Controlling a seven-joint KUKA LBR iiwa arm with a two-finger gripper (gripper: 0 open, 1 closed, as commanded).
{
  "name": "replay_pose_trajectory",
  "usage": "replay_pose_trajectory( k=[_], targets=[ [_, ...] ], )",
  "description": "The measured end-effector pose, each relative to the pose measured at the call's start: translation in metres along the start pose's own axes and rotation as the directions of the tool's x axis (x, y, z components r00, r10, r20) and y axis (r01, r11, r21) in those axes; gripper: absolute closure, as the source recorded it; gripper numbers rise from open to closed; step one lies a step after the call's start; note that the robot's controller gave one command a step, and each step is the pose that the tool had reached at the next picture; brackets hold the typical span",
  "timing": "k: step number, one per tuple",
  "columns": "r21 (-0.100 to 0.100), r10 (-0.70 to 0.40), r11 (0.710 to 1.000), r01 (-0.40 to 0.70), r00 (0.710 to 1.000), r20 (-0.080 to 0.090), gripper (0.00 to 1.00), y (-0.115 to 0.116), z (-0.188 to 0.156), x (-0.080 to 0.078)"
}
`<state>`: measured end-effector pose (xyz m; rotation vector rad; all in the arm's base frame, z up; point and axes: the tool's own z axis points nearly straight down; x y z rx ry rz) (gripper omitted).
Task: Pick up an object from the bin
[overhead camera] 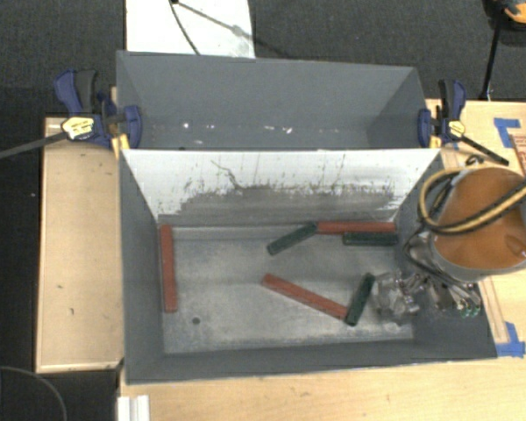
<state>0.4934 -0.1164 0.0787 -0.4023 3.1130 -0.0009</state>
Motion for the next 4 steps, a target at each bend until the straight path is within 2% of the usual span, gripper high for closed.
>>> replay_pose_trajectory(
  k=[1, 2, 3, 4],
  targets=[
    [-0.004, 0.015, 1.0, -0.015, 1.0, -0.008, 1.0, 0.004, -0.045, -0.007],
    [0.002, 0.013, 1.0, -0.013, 1.0, 0.005, 1.0, 0.02, -0.077, -0.011],
    [0.0, 0.027, 1.0, -0.027, 1.0, 0.0, 0.0, -0.01, -0.079, -0.035],
    [0.0, 0.027, 1.0, -0.027, 1.0, 0.0, 0.0, -0.009, -0.079, -0.035]
  ],
)
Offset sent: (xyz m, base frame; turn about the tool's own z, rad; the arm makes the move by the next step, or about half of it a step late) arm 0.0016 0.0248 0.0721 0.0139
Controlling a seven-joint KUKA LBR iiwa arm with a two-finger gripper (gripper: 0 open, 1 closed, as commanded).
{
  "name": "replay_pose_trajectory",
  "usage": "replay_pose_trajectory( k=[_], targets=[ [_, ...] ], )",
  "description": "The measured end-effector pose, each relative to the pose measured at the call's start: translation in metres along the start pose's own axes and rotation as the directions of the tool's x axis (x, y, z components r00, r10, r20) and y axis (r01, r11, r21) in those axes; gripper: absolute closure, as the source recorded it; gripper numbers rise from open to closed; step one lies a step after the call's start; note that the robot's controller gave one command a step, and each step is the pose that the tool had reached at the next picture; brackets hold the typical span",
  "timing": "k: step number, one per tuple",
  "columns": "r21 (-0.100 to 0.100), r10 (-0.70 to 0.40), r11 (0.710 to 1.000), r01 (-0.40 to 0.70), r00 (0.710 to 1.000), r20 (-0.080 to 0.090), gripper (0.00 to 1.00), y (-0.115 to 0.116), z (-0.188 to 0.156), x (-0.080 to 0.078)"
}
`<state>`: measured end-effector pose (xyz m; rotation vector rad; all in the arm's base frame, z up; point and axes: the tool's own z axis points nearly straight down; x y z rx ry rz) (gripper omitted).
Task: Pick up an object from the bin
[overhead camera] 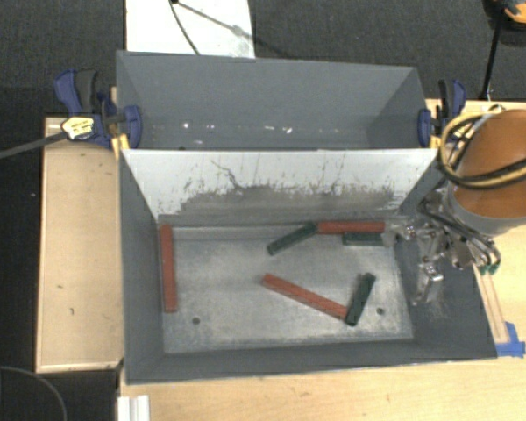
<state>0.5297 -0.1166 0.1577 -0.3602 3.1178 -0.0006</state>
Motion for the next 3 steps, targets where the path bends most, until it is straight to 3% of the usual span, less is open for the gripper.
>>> replay_pose_trajectory(
  k=[1, 2, 3],
  targets=[
    [0.002, -0.058, 0.998, 0.058, 0.998, 0.005, 0.0, 0.015, 0.044, 0.024],
    [-0.001, -0.252, 0.968, 0.252, 0.968, -0.002, 0.0, 0.07, 0.063, 0.004],
    [-0.001, -0.459, 0.889, 0.459, 0.889, 0.0, 1.0, -0.007, 0.087, 0.005]
  ],
)
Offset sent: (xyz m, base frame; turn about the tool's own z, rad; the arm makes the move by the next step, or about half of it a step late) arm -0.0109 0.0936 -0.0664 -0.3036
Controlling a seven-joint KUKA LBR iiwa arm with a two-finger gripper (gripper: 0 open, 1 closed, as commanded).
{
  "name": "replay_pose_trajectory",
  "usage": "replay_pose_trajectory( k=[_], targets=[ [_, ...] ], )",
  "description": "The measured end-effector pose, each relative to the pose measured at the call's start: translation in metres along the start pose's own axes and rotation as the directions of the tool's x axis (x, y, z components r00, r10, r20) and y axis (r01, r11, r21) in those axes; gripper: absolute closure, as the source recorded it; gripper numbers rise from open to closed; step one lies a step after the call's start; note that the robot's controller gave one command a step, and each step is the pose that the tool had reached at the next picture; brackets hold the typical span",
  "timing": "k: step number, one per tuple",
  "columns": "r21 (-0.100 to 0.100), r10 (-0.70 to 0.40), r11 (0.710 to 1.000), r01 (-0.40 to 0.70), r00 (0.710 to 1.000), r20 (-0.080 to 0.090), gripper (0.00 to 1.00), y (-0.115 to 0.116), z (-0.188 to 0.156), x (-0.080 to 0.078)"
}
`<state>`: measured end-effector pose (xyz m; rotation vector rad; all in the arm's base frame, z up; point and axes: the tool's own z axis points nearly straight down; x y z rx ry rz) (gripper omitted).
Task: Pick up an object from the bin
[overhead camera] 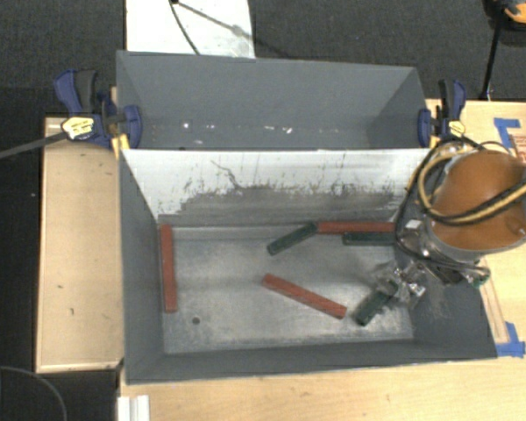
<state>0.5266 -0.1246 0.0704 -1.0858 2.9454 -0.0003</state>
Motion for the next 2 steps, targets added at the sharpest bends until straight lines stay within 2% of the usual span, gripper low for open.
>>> replay_pose_trajectory(
  k=[1, 2],
  targets=[
    [0.0, 0.001, 1.0, -0.001, 1.0, 0.0, 1.0, 0.0, 0.0, 0.0],
    [0.005, 0.002, 1.0, -0.002, 1.0, 0.004, 1.0, -0.005, -0.179, -0.018]
  ],
)
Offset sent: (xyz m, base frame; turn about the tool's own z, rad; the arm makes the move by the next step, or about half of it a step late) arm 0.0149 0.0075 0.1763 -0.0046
